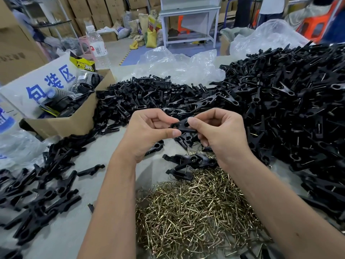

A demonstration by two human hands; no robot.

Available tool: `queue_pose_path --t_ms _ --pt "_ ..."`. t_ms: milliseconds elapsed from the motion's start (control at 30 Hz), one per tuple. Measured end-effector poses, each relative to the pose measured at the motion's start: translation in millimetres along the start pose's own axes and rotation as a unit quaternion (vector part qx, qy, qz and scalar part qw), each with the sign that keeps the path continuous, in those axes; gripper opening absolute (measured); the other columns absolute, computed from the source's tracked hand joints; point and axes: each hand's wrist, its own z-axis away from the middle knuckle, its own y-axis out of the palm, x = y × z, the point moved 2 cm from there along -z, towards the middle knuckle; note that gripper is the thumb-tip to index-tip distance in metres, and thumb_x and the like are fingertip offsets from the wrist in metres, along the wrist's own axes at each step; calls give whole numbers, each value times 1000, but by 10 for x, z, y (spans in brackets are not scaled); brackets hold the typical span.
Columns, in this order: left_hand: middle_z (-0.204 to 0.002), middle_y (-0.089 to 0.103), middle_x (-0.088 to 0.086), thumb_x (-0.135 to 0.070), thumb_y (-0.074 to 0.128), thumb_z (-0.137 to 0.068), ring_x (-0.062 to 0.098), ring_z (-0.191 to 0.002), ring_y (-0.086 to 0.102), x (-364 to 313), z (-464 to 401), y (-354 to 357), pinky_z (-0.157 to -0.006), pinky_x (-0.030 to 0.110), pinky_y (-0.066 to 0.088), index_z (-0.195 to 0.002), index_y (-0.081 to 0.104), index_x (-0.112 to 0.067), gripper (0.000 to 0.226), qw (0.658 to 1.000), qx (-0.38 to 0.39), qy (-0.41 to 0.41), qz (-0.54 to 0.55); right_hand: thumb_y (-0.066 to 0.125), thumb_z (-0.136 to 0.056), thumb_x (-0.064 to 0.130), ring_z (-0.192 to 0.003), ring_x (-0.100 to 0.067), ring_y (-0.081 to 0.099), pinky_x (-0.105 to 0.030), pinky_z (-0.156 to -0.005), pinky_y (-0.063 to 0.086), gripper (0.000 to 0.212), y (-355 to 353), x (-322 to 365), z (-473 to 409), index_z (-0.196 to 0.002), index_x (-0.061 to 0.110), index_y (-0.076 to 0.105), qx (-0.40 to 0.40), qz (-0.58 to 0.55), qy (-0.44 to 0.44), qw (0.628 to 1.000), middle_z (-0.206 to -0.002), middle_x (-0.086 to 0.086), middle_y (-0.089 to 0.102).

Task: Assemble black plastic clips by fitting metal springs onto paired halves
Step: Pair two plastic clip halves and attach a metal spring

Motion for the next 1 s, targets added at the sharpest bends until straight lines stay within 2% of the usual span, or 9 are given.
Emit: queue_pose_path --t_ms 100,200,433,533,667,767,833,933,1000 --pt "-86 78 12 -10 95 -58 24 -80 76 -20 -3 5 -74 29 62 -82 81 -17 29 999 5 9 31 89 -67 17 -53 -11 57 -18 -42 44 29 9 0 5 -85 12 67 63 -140 121 981 -74 -7 69" --pt "-85 78 10 -19 100 -54 21 -78 75 -39 -5 51 -74 30 62 -84 81 -17 35 997 17 11 72 83 -73 27 -60 -8 60 -14 -43 48 28 26 9 29 -94 15 69 154 -210 210 943 -81 -1 69" --pt "-75 75 3 -15 98 -56 24 -91 77 -76 -13 119 -73 32 64 -100 53 -14 63 991 37 16 130 87 -76 29 -63 -12 72 -16 -46 56 47 19 48 67 -119 14 77 318 -354 266 839 -83 -12 71" --pt "-74 75 2 -19 99 -55 31 -104 75 -87 -21 136 -78 34 64 -97 51 -14 64 990 41 32 134 93 -70 20 -67 -16 76 -18 -50 59 52 27 81 71 -119 10 78 345 -378 267 816 -85 -19 74" --pt "-73 74 6 -25 102 -49 63 -113 60 -60 -49 186 -91 43 59 -91 52 -16 66 991 37 40 120 84 -79 3 -57 -17 69 -20 -47 58 39 9 131 61 -116 -1 73 357 -459 310 752 -80 -22 64" --pt "-74 75 7 -28 102 -48 55 -109 66 -38 -68 215 -86 45 60 -89 54 -17 64 993 29 49 104 76 -86 3 -50 -19 66 -23 -41 55 26 -34 145 36 -112 -3 71 343 -478 333 737 -75 -22 60" --pt "-76 76 8 -25 102 -49 44 -102 72 -36 -73 221 -80 40 62 -89 55 -17 62 994 21 56 87 69 -87 9 -47 -14 63 -19 -37 52 23 -47 136 21 -107 -1 73 323 -461 330 757 -71 -18 59" --pt "-82 78 5 -10 99 -57 23 -85 76 -31 -79 207 -74 31 61 -94 55 -15 57 998 12 45 43 69 -87 20 -45 -4 57 -11 -37 46 21 -62 124 -2 -101 8 79 290 -356 258 850 -69 -8 60" --pt "-91 78 3 -7 95 -65 20 -84 74 -46 -61 122 -78 34 59 -98 58 -12 50 998 34 8 -43 68 -89 25 -48 -3 55 -9 -40 45 23 -59 138 -40 -104 13 81 237 -273 181 915 -70 -5 62"
